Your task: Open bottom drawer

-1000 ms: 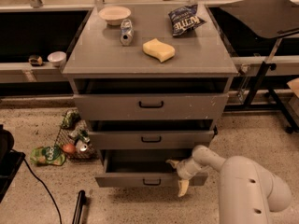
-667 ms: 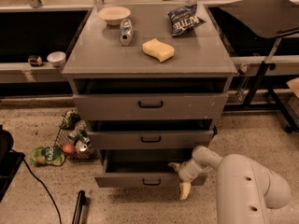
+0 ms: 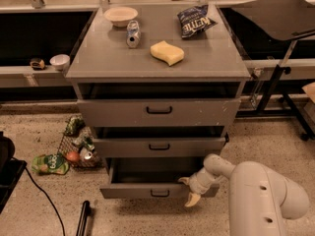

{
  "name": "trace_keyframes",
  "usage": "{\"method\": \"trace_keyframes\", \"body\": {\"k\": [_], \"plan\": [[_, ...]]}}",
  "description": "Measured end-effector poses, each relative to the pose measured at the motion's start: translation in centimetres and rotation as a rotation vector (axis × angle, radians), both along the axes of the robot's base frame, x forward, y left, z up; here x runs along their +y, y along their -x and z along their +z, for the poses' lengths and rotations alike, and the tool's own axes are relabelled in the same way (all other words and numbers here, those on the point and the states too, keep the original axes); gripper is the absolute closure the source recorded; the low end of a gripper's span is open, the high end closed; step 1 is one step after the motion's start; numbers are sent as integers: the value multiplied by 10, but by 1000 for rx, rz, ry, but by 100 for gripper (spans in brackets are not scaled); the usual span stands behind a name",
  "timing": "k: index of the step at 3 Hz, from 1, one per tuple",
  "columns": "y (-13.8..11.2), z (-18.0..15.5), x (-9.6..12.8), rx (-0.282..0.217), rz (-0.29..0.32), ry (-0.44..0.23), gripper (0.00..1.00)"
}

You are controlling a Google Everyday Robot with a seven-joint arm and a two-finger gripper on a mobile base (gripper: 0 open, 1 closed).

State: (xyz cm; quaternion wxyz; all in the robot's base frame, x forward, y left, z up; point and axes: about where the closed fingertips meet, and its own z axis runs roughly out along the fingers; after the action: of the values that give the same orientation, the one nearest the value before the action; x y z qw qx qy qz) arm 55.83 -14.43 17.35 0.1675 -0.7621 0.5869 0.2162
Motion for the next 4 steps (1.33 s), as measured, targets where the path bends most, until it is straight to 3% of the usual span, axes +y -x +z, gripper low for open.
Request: {"method": "trace_keyframes", "body": {"k": [2, 3, 4], "plan": [[2, 16, 17, -14, 88, -111, 88], [2, 16, 17, -17, 100, -115, 86], [2, 16, 17, -17, 100, -115, 62]]}}
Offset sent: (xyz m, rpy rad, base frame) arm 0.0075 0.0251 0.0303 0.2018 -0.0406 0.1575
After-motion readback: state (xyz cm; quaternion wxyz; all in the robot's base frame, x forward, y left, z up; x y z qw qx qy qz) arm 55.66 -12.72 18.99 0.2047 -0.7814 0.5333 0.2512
